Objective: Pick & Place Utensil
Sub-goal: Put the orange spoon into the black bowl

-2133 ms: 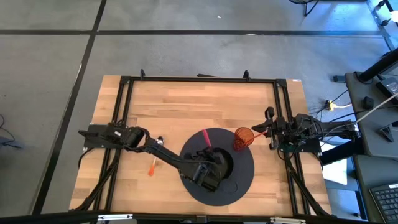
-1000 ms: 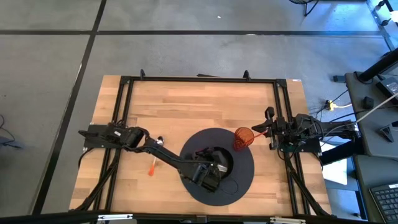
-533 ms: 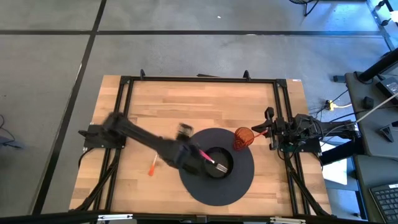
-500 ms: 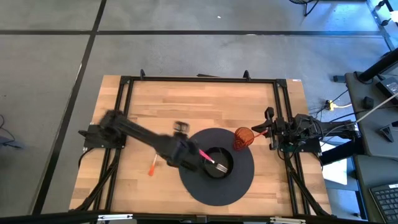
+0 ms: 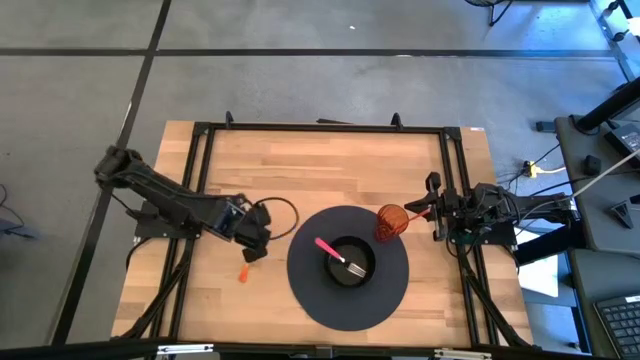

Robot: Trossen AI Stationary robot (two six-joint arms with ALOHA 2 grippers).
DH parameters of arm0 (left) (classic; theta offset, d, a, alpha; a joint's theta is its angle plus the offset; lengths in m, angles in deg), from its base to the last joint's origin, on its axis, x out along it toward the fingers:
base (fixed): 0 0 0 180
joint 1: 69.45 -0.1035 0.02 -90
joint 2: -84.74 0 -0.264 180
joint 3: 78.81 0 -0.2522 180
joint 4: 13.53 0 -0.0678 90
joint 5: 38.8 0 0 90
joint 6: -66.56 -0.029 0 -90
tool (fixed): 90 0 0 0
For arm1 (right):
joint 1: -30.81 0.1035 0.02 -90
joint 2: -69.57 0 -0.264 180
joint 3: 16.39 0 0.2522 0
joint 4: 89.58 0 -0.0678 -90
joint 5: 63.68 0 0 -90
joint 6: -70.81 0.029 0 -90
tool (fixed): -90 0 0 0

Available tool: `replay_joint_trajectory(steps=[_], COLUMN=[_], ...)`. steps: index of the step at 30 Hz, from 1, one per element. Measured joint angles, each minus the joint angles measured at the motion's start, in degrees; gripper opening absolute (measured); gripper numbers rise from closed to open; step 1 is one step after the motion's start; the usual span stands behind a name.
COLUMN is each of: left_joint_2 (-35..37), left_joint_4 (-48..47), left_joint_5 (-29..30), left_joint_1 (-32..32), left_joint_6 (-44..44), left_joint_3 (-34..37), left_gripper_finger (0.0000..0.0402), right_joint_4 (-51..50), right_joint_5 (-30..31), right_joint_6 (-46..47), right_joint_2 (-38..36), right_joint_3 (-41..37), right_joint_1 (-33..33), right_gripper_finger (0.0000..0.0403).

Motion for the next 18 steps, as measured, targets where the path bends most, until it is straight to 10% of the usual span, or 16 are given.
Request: replay_joint_trajectory(steps=[8,18], left_joint_2=[2.51,2.46], left_joint_4=[17.81,18.63], left_joint_5=[-10.59,-6.32], left_joint_1=[1.35,1.69], left_joint_6=[14.96,20.18], left_joint_3=[18.63,18.22], left_gripper_finger=[0.0006,0.0066], right_joint_4=[-0.02,-0.17], right_joint_5=[-0.01,-0.02], right_joint_6=[1.15,1.29], right_joint_2=[-0.01,0.0], right_joint_3=[0.0,0.0], right_joint_1=[0.0,0.0], right_gripper_finger=[0.0016,0.0016])
